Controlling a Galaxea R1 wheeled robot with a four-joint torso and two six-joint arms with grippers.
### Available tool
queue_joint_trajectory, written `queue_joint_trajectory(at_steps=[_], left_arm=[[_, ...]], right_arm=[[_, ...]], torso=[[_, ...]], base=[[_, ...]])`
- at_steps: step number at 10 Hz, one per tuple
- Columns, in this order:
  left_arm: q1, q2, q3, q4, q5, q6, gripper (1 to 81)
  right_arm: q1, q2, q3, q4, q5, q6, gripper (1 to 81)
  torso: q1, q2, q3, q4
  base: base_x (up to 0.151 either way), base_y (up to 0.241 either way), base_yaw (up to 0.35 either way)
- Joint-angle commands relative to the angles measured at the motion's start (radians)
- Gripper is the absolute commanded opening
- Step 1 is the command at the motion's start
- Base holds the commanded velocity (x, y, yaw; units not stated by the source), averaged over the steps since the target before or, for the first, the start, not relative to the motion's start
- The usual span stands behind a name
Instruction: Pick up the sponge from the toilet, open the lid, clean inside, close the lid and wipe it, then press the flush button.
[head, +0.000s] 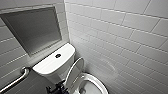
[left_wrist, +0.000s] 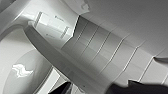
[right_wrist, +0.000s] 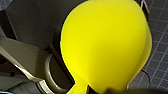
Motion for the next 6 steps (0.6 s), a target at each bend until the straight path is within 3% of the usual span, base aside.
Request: queue_joint_trajectory(at_steps=[1, 2, 4, 5, 6], left_arm=[[-0.03, -0.092, 0.031, 0.094, -0.117, -0.074, 81.1], [-0.003, -0.109, 0.015, 0.143, -0.167, -0.113, 81.1], [0.045, -0.124, -0.002, 0.199, -0.195, -0.128, 81.1], [0.077, -0.139, -0.003, 0.307, -0.189, -0.125, 81.1], [0.094, -0.146, -0.017, 0.486, -0.154, -0.117, 81.1]], right_arm=[[-0.022, -0.008, 0.022, -0.013, -0.081, -0.002, 1.0], [-0.024, -0.007, 0.032, -0.013, -0.081, -0.004, 1.0], [-0.018, -0.001, 0.032, -0.014, -0.082, -0.005, 1.0], [-0.016, -0.001, 0.032, -0.016, -0.082, -0.005, 1.0], [-0.014, -0.004, 0.032, -0.016, -0.081, -0.007, 1.0]], torso=[[0.0, 0.0, 0.0, 0.0], [0.0, 0.0, 0.0, 0.0], [0.0, 0.0, 0.0, 0.0], [0.0, 0.0, 0.0, 0.0], [0.0, 0.0, 0.0, 0.0]], base=[[0.0, 0.0, 0.0], [0.0, 0.0, 0.0], [0.0, 0.0, 0.0], [0.0, 0.0, 0.0], [0.0, 0.0, 0.0]])
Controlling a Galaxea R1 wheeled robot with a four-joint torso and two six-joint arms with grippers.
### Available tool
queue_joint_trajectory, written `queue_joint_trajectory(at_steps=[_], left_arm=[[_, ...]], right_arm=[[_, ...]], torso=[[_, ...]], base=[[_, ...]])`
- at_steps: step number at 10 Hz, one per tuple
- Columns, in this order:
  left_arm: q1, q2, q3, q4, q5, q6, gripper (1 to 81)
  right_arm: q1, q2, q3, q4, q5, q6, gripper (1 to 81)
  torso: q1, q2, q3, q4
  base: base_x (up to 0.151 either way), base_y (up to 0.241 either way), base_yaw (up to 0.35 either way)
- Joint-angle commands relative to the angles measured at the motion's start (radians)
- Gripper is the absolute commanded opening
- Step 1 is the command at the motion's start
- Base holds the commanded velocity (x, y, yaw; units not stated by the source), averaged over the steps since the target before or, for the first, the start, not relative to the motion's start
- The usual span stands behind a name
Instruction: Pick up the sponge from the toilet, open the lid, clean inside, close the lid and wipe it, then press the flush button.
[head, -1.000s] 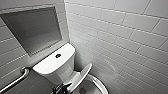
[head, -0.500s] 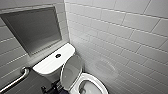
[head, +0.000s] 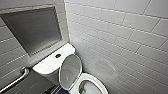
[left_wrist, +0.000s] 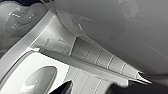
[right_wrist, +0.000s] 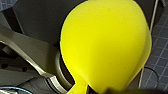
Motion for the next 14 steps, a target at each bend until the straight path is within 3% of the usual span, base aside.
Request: queue_joint_trajectory(at_steps=[1, 4, 6, 7, 10, 11, 14], left_arm=[[-0.03, -0.061, -0.031, 0.509, 0.101, -0.007, 81.1], [0.054, -0.093, -0.114, 0.994, 0.251, -0.013, 81.1], [0.116, -0.111, -0.124, 1.139, 0.346, -0.011, 81.1], [0.147, -0.122, -0.11, 1.21, 0.47, -0.012, 81.1], [0.183, -0.156, 0.066, 1.268, 0.874, -0.007, 81.1], [0.209, -0.168, 0.154, 1.271, 0.946, -0.001, 81.1], [0.344, -0.083, 0.177, 1.311, 0.968, 0.008, 81.1]], right_arm=[[-0.012, -0.021, 0.011, -0.015, -0.08, -0.007, 1.0], [-0.006, -0.016, 0.018, -0.016, -0.079, -0.013, 1.0], [-0.006, -0.025, 0.027, -0.018, -0.074, -0.013, 1.0], [-0.007, -0.037, 0.05, -0.019, -0.068, -0.015, 1.0], [-0.006, -0.06, 0.118, -0.052, -0.066, -0.015, 1.0], [-0.004, -0.083, 0.161, -0.053, -0.063, -0.015, 1.0], [-0.006, -0.172, 0.277, -0.055, -0.027, -0.012, 1.0]], torso=[[0.0, 0.0, 0.0, 0.0], [0.0, 0.0, 0.0, 0.0], [0.0, 0.0, 0.0, 0.0], [0.0, 0.0, 0.0, 0.0], [0.0, 0.0, 0.0, 0.0], [0.0, 0.0, 0.0, 0.0], [0.0, 0.0, 0.001, 0.0]], base=[[0.0, 0.0, 0.0], [0.0, 0.0, 0.0], [0.0, 0.0, 0.0], [0.0, 0.0, 0.0], [0.0, 0.0, 0.0], [0.0, 0.0, 0.0], [0.0, 0.0, 0.0]])
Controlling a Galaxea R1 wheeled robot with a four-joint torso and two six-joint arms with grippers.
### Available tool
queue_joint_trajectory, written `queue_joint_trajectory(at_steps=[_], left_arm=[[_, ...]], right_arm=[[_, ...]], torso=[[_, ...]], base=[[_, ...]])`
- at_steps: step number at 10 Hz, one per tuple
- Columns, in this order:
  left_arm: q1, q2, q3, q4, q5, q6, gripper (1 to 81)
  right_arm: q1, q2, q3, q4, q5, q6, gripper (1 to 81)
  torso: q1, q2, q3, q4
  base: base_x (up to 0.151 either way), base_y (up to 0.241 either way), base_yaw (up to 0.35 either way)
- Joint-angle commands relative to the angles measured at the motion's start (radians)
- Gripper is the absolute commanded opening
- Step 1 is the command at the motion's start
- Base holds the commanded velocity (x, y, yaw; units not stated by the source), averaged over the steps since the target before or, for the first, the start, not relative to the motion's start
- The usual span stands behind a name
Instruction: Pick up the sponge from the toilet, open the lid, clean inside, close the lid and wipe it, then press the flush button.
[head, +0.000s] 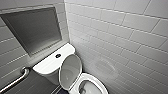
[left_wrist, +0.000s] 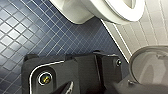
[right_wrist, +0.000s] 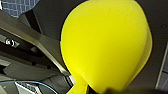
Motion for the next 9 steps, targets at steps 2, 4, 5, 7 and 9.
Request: queue_joint_trajectory(at_steps=[2, 4, 5, 7, 9], left_arm=[[0.176, 0.078, -0.003, 0.148, 0.142, 0.018, 81.1], [0.227, 0.161, -0.1, 0.173, 0.139, 0.018, 81.1], [0.25, 0.194, -0.137, 0.185, 0.135, 0.02, 81.1], [0.28, 0.249, -0.196, 0.233, 0.127, 0.02, 81.1], [0.293, 0.298, -0.231, 0.242, 0.133, 0.02, 81.1]], right_arm=[[-0.013, -0.124, 0.137, -0.019, 0.004, 0.003, 1.0], [0.01, -0.215, 0.242, -0.02, 0.037, 0.011, 1.0], [0.025, -0.255, 0.28, -0.02, 0.037, 0.013, 1.0], [0.068, -0.353, 0.385, -0.012, 0.049, 0.019, 1.0], [0.114, -0.447, 0.509, -0.005, 0.06, 0.03, 1.0]], torso=[[0.0, 0.0, 0.0, 0.0], [0.0, 0.0, 0.001, 0.0], [0.0, 0.0, 0.001, 0.0], [0.0, 0.0, 0.001, 0.0], [0.0, 0.0, 0.002, 0.0]], base=[[0.0, 0.0, 0.0], [0.0, 0.0, 0.0], [0.0, 0.0, 0.0], [0.0, 0.0, 0.0], [0.0, 0.0, 0.0]])
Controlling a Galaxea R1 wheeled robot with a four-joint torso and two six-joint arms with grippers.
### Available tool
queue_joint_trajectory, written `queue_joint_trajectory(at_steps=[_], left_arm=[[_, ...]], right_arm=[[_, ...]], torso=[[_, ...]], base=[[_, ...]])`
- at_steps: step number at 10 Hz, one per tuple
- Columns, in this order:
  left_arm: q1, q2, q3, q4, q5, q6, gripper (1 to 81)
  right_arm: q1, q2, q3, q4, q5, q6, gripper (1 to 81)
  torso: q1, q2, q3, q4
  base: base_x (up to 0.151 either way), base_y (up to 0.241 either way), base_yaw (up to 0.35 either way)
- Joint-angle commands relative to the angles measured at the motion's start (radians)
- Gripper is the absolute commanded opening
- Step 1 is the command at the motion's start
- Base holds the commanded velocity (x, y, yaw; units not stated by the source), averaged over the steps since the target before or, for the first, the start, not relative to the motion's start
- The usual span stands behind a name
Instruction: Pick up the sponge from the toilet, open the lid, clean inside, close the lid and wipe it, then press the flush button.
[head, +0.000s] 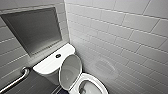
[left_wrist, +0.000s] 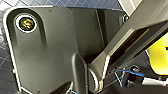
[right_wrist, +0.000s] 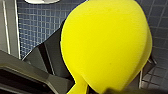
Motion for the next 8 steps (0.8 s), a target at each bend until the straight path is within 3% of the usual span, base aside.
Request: queue_joint_trajectory(at_steps=[1, 5, 8], left_arm=[[0.036, 0.043, -0.055, 0.065, 0.03, 0.001, 81.1], [0.085, 0.123, -0.169, 0.1, 0.024, 0.001, 81.1], [0.108, 0.154, -0.195, 0.105, 0.025, 0.002, 81.1]], right_arm=[[0.072, -0.153, 0.189, -0.004, -0.041, 0.019, 1.0], [0.157, -0.229, 0.279, -0.002, -0.044, 0.05, 1.0], [0.286, -0.317, 0.393, -0.004, -0.056, 0.098, 1.0]], torso=[[0.0, 0.0, 0.0, 0.0], [0.0, 0.0, 0.0, 0.0], [0.0, -0.001, 0.0, 0.0]], base=[[0.0, 0.0, 0.0], [0.0, 0.0, 0.0], [0.0, 0.0, 0.0]])
